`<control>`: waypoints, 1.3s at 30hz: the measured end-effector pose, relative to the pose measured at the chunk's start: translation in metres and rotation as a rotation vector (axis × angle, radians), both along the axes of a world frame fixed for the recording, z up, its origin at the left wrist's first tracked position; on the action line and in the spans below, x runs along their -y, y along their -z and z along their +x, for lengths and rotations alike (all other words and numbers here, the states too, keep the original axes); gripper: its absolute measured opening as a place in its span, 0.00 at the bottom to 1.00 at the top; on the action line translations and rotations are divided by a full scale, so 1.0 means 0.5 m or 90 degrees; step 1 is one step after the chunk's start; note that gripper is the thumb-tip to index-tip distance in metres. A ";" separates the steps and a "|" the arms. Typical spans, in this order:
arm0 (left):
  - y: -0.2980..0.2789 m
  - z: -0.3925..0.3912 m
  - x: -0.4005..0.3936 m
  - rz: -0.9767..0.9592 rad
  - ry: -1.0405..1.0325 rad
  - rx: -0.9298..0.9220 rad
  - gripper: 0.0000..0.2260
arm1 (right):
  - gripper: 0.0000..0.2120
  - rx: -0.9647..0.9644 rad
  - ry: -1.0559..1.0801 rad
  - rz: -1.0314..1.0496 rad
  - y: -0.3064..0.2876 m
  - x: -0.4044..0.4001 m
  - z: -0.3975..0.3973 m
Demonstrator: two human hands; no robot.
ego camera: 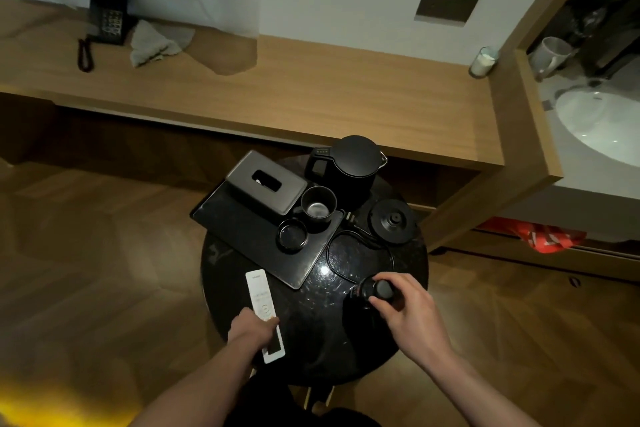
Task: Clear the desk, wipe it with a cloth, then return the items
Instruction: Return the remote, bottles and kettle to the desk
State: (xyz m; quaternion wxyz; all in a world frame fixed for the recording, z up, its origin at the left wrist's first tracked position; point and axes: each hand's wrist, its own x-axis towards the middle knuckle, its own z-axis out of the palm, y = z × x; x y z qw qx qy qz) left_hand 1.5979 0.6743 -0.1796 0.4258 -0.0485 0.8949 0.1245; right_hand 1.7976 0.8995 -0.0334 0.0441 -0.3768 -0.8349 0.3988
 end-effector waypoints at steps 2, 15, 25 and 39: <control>-0.012 0.001 0.007 -0.004 0.036 -0.008 0.23 | 0.15 -0.006 0.000 0.001 -0.001 -0.003 0.004; -0.280 -0.083 0.177 0.295 -0.028 -0.180 0.11 | 0.15 -0.054 -0.118 0.001 -0.078 0.082 -0.139; -0.465 -0.260 0.425 0.326 -0.117 -0.417 0.10 | 0.15 -0.090 -0.244 0.064 -0.184 0.294 -0.418; -0.531 -0.539 0.762 0.449 -0.209 -0.450 0.06 | 0.16 -0.106 -0.355 0.053 -0.267 0.637 -0.789</control>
